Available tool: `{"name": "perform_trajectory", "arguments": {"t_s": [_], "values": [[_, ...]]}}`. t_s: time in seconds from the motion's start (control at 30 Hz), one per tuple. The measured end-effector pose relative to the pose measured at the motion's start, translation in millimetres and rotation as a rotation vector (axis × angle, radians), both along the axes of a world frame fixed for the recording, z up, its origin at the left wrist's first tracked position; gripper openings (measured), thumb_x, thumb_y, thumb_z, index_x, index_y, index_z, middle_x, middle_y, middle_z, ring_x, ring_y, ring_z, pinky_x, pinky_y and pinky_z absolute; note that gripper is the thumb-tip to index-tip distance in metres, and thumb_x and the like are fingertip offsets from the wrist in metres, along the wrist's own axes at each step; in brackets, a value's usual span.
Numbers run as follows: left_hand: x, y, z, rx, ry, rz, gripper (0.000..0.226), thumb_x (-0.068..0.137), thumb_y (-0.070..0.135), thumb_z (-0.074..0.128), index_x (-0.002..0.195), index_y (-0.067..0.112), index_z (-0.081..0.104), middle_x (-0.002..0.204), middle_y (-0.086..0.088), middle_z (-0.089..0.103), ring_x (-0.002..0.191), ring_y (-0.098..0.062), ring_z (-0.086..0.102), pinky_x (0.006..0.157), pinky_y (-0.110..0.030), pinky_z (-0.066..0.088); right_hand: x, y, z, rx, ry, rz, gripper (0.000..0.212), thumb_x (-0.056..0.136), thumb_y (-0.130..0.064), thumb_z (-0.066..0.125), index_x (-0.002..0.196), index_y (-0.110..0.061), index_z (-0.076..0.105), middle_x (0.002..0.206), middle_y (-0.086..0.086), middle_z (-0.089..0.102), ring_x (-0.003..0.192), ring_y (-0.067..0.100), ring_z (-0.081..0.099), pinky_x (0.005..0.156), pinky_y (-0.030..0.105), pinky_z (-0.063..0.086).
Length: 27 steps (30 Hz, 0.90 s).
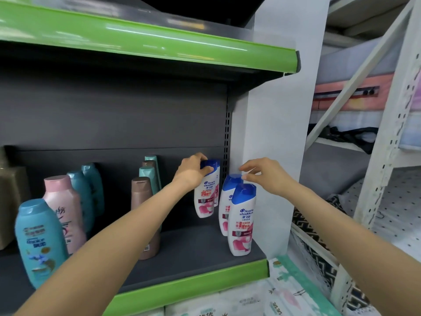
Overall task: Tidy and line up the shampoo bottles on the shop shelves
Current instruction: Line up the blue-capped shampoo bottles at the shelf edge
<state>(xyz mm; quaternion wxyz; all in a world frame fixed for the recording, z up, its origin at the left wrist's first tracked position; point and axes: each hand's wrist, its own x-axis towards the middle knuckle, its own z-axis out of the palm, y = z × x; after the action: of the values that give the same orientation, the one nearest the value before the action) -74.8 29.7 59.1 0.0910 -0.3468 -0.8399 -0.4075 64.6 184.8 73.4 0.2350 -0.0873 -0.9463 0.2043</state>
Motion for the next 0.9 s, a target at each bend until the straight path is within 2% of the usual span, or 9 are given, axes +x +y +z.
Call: {"name": "perform_trajectory", "arguments": {"t_s": [0.07,0.2,0.4,0.53,0.63,0.9], "values": [[-7.7,11.1,-5.8,-0.012,-0.033,-0.021,0.038,0.09,0.022,0.06,0.124,0.008,0.052,0.124,-0.012,0.058,0.112,-0.024,0.055,0.082,-0.025,0.041,-8.0,4.1,-1.2,-0.014,-0.032,0.034,0.028,0.089,-0.018,0.061,0.117,-0.014,0.064,0.117,0.004,0.065,0.093,0.011,0.057,0.078,0.017,0.037],[-20.0,24.0,-20.5,0.028,-0.086,-0.059,0.038,0.089,0.019,0.062,0.124,0.007,0.054,0.127,-0.011,0.058,0.118,-0.022,0.053,0.09,-0.023,0.038,-18.3,11.6,-6.1,-0.097,-0.042,0.088,0.027,0.089,-0.016,0.062,0.116,-0.016,0.065,0.113,0.002,0.066,0.09,0.009,0.059,0.063,0.003,0.041],[-23.0,41.0,-24.8,0.067,-0.089,-0.125,0.039,0.086,0.022,0.065,0.123,0.013,0.057,0.121,-0.009,0.06,0.111,-0.021,0.056,0.086,-0.02,0.038,-22.5,19.0,-12.5,-0.171,-0.038,0.125,0.027,0.087,-0.007,0.064,0.113,-0.01,0.066,0.111,0.008,0.066,0.087,0.015,0.062,0.062,0.006,0.048],[-28.2,36.4,-30.8,0.016,-0.047,-0.191,0.05,0.084,0.006,0.063,0.13,0.024,0.052,0.122,-0.004,0.059,0.113,-0.018,0.055,0.09,-0.025,0.044,-23.8,20.7,-14.5,-0.168,-0.018,0.124,0.024,0.086,-0.007,0.064,0.11,-0.01,0.067,0.108,0.008,0.067,0.087,0.016,0.062,0.062,0.004,0.046],[-32.8,31.2,-35.2,-0.009,-0.035,-0.188,0.053,0.086,0.002,0.06,0.13,0.029,0.051,0.12,-0.007,0.058,0.109,-0.017,0.053,0.084,-0.023,0.044,-23.6,21.4,-14.9,-0.194,-0.012,0.131,0.022,0.086,-0.008,0.065,0.108,-0.01,0.068,0.108,0.008,0.067,0.087,0.017,0.063,0.062,0.004,0.047],[-29.6,46.9,-41.9,0.039,-0.012,-0.228,0.049,0.089,0.002,0.057,0.131,0.027,0.051,0.131,-0.006,0.054,0.118,-0.02,0.051,0.091,-0.031,0.047,-25.1,23.0,-14.9,-0.216,-0.012,0.141,0.02,0.086,-0.007,0.065,0.105,-0.009,0.068,0.109,0.01,0.066,0.094,0.023,0.065,0.061,0.007,0.05]]}}
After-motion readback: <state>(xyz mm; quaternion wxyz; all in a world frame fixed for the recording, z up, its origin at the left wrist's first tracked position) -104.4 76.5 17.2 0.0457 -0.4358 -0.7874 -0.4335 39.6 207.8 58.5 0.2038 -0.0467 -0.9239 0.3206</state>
